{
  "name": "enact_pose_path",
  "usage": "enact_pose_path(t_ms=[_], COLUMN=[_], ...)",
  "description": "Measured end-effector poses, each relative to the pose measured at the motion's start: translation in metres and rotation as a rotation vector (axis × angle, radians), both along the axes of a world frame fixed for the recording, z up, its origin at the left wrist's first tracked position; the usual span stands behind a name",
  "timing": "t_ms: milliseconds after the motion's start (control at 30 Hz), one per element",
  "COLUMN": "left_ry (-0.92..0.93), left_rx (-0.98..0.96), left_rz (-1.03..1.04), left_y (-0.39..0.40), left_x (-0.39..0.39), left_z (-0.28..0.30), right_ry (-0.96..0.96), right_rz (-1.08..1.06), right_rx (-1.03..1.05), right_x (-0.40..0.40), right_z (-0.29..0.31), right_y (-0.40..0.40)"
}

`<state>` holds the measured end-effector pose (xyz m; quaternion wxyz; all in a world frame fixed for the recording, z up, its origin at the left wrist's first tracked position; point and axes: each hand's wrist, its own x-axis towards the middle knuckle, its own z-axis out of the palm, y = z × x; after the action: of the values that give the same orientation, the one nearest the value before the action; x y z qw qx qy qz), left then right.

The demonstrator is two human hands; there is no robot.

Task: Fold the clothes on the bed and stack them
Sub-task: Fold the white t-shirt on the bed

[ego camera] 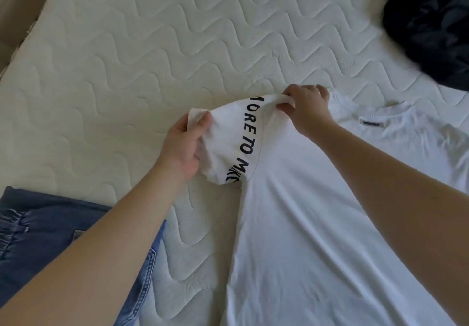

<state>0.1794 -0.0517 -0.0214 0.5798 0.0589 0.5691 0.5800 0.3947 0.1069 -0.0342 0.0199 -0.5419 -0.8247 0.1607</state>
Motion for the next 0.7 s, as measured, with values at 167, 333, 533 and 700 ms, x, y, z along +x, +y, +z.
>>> enact_pose_path(t_ms=[167, 333, 533, 700], left_ry=[0.196, 0.339, 0.58, 0.827], left_rx=[0.018, -0.277, -0.308, -0.302], left_rz=[0.186, -0.035, -0.561, -0.451], left_y=[-0.005, -0.015, -0.028, -0.034], left_x=[-0.005, -0.01, -0.002, 0.007], left_z=[-0.014, -0.05, -0.063, -0.055], right_ry=[0.145, 0.141, 0.107, 0.151], right_rz=[-0.17, -0.18, -0.086, -0.027], right_rx=[0.014, -0.116, -0.052, -0.02], right_x=[-0.002, -0.014, -0.018, -0.013], right_z=[0.003, -0.004, -0.017, -0.022], right_y=[0.0, -0.02, -0.067, -0.121])
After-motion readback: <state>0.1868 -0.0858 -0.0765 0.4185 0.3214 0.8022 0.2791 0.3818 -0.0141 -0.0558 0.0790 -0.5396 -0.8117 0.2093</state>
